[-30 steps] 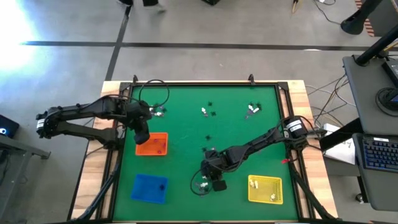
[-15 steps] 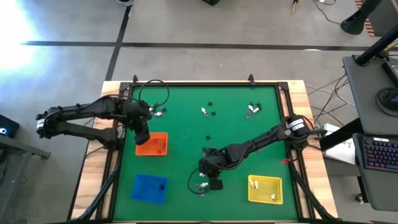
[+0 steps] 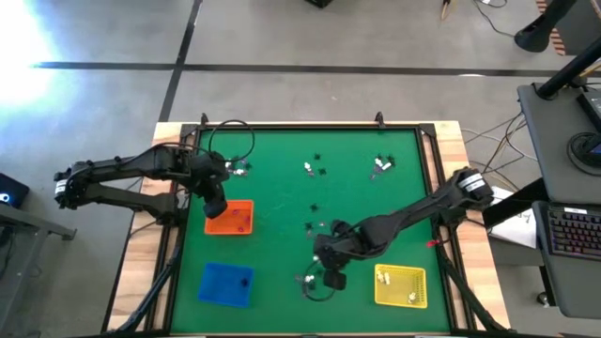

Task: Sort Halloween decoration
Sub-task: Put the white skeleton toy into the yellow bin

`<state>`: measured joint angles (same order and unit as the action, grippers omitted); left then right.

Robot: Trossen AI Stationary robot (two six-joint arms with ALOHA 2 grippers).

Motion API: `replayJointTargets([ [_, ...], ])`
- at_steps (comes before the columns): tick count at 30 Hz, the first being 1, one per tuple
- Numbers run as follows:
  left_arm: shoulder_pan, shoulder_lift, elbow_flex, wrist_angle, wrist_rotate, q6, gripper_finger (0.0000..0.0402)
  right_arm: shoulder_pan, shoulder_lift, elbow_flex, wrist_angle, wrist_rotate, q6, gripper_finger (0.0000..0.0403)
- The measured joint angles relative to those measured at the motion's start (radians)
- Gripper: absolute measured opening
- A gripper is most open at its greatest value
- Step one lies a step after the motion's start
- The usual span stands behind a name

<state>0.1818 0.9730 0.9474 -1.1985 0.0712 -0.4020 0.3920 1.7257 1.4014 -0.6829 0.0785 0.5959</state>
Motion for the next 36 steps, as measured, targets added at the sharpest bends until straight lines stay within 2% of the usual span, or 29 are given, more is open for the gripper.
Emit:
replayJointTargets([
  [13, 0.0, 0.001, 0.0, 0.026, 0.0, 0.0, 0.008, 0.138, -0.129, -0.007, -0.278, 0.075, 0.362, 0.0013],
  [18, 0.0, 0.001, 0.0, 0.048, -0.001, 0.018, 0.008, 0.2, -0.137, -0.012, -0.398, 0.081, 0.525, 0.0013],
  [23, 0.0, 0.001, 0.0, 0.055, -0.002, 0.02, 0.008, 0.251, -0.134, -0.036, -0.44, 0.077, 0.671, 0.0013],
  [26, 0.0, 0.001, 0.0, 0.055, -0.002, 0.02, 0.008, 0.276, -0.134, -0.05, -0.438, 0.05, 0.747, 0.0013],
  [32, 0.0, 0.0, 0.0, 0.055, -0.002, 0.036, 0.008, 0.341, -0.134, -0.082, -0.435, -0.085, 0.9, 0.0013],
  [36, 0.0, 0.0, 0.0, 0.055, -0.002, 0.057, 0.008, 0.389, -0.133, -0.098, -0.435, -0.137, 0.991, 0.0013],
])
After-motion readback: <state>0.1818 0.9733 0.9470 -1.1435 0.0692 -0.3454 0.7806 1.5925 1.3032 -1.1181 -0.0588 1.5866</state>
